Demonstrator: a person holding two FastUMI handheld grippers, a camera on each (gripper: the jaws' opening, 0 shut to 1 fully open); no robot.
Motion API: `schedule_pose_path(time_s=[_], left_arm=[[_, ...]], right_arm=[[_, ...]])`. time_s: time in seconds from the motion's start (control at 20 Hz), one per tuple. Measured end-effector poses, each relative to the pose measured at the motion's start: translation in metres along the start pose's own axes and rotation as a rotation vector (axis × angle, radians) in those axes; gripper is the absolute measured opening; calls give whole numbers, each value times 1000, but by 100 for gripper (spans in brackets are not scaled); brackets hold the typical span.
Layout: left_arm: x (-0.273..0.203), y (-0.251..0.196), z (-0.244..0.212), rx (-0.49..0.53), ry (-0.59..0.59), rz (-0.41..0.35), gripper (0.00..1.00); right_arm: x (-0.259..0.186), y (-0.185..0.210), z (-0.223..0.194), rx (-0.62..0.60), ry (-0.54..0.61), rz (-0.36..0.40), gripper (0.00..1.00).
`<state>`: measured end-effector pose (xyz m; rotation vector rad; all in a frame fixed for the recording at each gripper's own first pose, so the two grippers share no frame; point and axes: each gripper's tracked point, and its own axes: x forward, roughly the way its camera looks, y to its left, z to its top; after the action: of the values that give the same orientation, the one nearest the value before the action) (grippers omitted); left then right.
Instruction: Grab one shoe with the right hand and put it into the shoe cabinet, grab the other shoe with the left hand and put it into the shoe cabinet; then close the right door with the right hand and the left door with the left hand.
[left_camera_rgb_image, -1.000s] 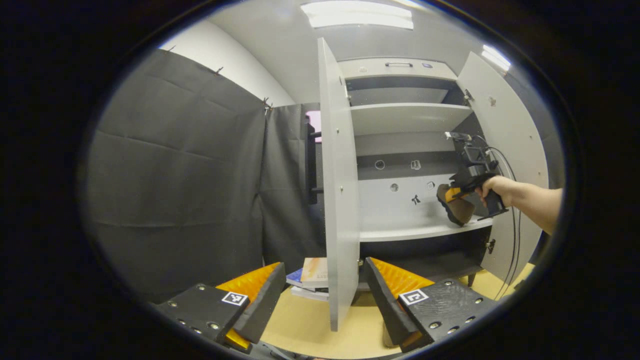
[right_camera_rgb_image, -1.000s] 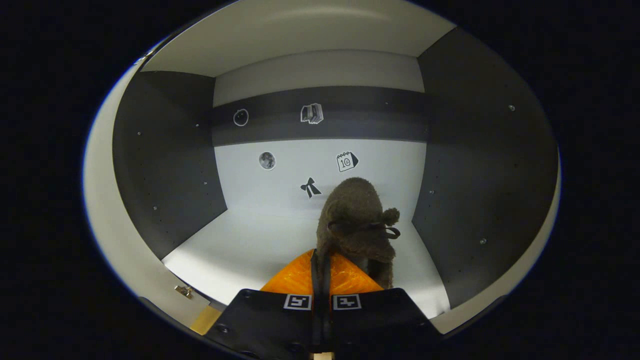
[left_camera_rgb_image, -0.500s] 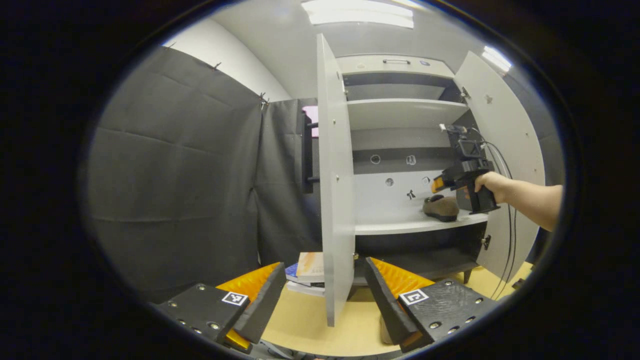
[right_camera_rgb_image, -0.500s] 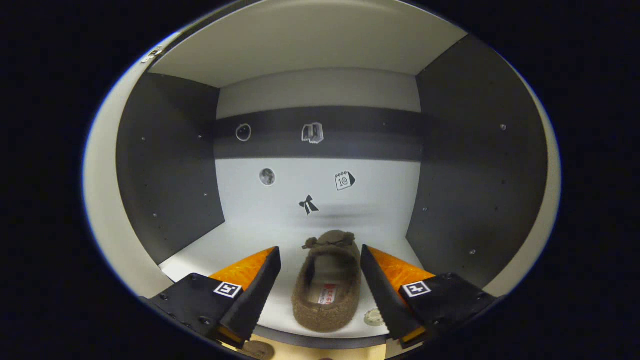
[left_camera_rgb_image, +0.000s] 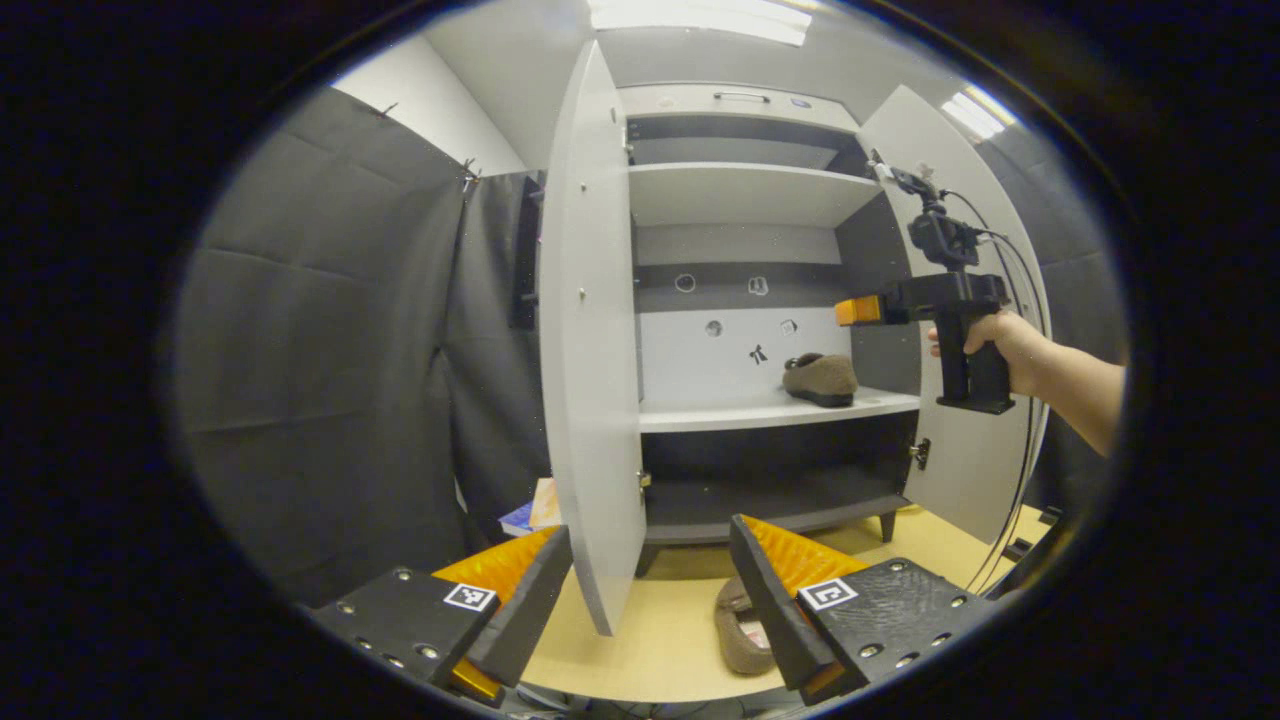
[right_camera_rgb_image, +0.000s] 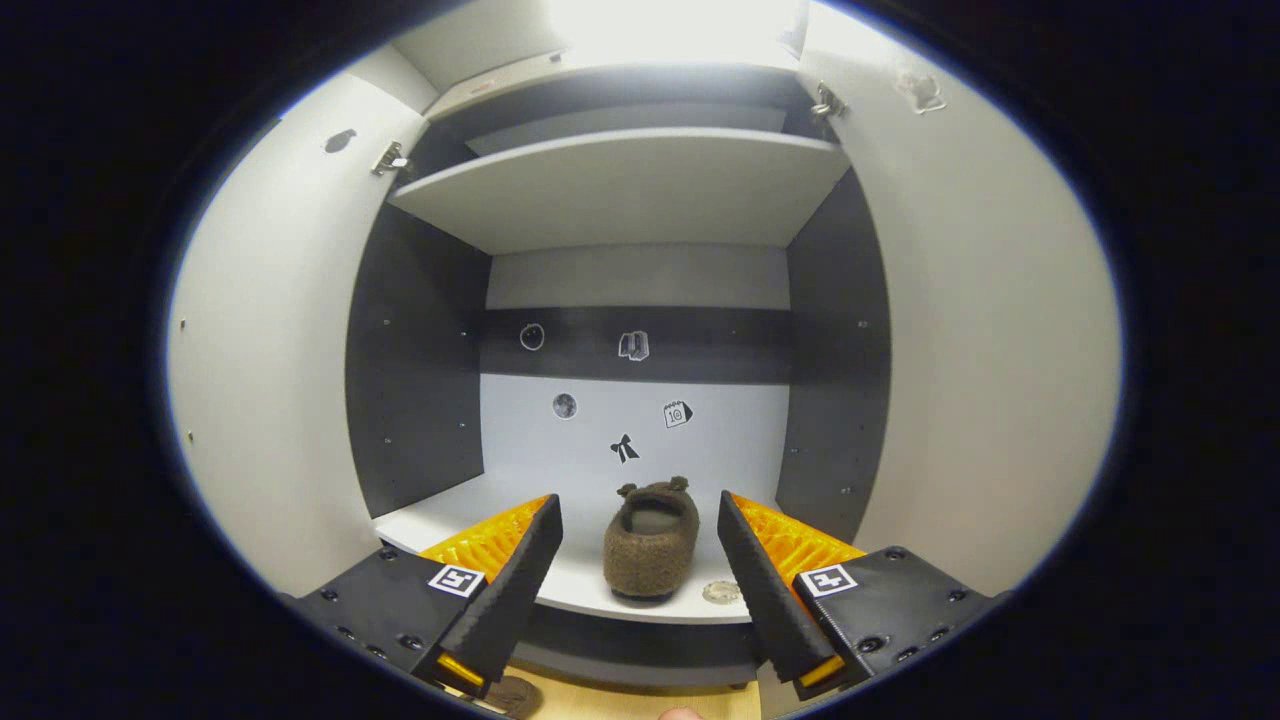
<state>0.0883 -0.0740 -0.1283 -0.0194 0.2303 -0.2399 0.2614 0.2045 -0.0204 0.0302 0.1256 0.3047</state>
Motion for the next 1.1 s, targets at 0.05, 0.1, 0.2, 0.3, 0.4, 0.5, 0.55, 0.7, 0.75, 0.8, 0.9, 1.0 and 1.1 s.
schedule_pose_path(time_s=[0.05,0.1,0.2,0.3,0.4,0.5,0.55,0.7,0.75,0.8,0.9,1.0,1.1], left_arm=[[3,-6,-7,2,15,-20,94],[8,-11,-15,7,32,-38,99],[12,-23,-36,19,69,-71,99],[20,-31,-51,30,99,-98,94],[27,-39,-70,33,134,-121,94],[35,-47,-91,28,173,-137,94],[38,-50,-102,26,196,-144,94],[52,-56,-131,23,258,-157,98],[56,-58,-141,15,281,-163,96],[62,-61,-152,2,307,-172,94],[72,-64,-169,-28,356,-182,94],[86,-69,-187,-40,400,-183,94],[100,-72,-202,-53,445,-182,94]], right_arm=[[-14,-2,-1,1,-13,-6,99],[-27,0,-3,4,-25,-1,97],[-50,0,-8,-3,-43,6,97],[-72,-1,-14,-24,-50,7,97],[-93,-1,-22,-31,-57,4,99],[-116,0,-32,-34,-66,2,99],[-123,2,-39,-42,-64,3,99],[-146,2,-58,-76,-42,18,97],[-151,1,-64,-86,-31,20,99],[-154,0,-68,-92,-20,21,99],[-160,-4,-75,-96,-5,21,99],[-164,-7,-82,-101,8,25,97],[-166,-13,-88,-103,22,26,99]])
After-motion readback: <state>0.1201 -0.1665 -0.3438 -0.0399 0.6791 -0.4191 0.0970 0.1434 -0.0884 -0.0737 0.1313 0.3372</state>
